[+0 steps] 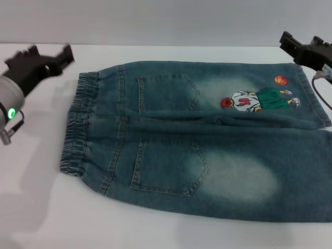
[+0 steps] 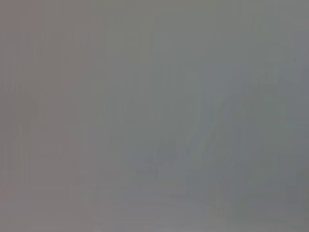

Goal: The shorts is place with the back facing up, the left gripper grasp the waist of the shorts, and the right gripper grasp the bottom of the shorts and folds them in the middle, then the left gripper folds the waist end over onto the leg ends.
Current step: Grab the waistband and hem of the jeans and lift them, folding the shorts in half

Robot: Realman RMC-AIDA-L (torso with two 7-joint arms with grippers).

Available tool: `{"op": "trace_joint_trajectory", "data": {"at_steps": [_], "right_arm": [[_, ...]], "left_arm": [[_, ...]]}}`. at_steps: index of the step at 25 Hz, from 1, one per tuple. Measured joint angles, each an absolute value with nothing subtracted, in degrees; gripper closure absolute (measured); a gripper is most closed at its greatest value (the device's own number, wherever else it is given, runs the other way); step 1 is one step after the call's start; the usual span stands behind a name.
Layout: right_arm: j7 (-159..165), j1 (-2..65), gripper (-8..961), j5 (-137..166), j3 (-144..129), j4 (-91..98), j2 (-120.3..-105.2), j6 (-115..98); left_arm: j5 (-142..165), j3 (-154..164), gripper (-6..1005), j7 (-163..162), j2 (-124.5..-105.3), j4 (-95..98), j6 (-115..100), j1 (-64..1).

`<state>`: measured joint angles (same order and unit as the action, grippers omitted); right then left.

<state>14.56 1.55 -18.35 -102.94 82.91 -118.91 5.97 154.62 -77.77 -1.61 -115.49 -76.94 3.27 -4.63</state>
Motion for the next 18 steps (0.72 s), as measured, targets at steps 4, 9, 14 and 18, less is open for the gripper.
{"op": "trace_joint_trajectory", "data": {"at_steps": [4, 9, 14, 18], "right_arm": [[14.45, 0.59, 230, -18.61, -100.39, 90.76, -119.01, 18.03], [11.81, 1.28, 230, -18.83, -94.12, 95.82, -118.82, 26.75], [6.86, 1.61, 231, -23.62, -89.56, 96.23, -118.68, 28.27], [0.96, 0.84, 231, -29.10, -87.15, 96.91, -118.78, 31.41]], "left_arm": [[154.67, -79.13, 197, 1.57, -117.46, -80.80, 11.22, -3.28], [154.31, -79.31, 198, 2.27, -117.76, -84.87, 20.30, -2.81], [153.33, -78.51, 196, 2.11, -117.84, -88.52, 21.73, 0.37], [153.18, -78.60, 185, 2.04, -117.80, -92.36, 25.36, 2.81]]}}
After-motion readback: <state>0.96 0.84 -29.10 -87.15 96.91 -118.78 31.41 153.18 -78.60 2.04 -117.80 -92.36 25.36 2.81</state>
